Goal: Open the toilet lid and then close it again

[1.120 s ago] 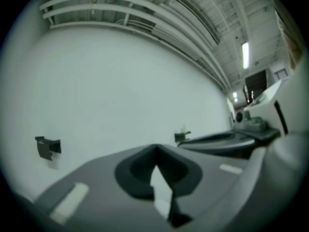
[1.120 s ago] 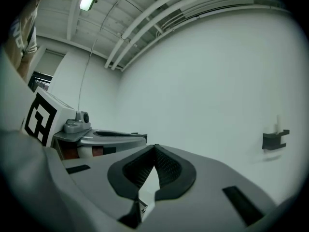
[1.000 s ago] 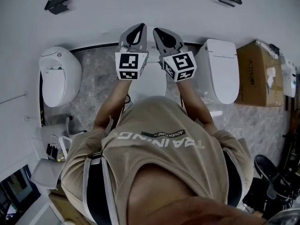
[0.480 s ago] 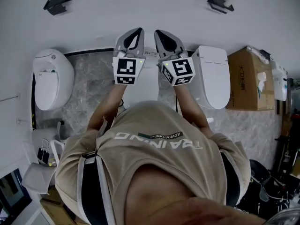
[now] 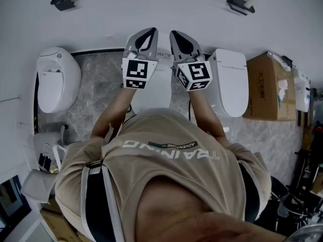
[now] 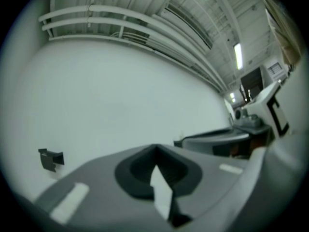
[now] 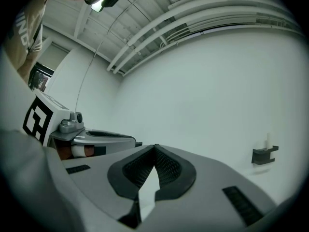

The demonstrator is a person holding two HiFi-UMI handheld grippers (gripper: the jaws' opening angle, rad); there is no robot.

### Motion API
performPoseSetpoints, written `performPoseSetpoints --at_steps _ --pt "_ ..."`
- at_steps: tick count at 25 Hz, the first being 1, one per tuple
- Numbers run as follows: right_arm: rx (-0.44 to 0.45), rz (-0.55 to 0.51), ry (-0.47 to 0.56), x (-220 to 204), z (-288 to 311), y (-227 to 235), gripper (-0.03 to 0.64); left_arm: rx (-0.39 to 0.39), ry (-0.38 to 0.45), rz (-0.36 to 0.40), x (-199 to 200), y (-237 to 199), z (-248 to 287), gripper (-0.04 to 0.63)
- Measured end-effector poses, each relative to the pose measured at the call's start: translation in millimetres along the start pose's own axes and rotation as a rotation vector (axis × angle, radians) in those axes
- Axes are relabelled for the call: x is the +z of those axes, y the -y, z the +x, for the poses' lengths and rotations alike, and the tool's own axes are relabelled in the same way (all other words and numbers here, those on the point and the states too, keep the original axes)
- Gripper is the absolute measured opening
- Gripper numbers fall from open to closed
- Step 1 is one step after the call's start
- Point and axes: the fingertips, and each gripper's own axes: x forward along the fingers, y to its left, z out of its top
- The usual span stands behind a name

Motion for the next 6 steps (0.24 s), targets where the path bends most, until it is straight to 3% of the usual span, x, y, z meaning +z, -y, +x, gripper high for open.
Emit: performPoseSetpoints --at_steps 6 --pt "0.005 -0.007 0.01 5 7 2 0.009 0.004 0.032 0.0 13 -8 4 0.003"
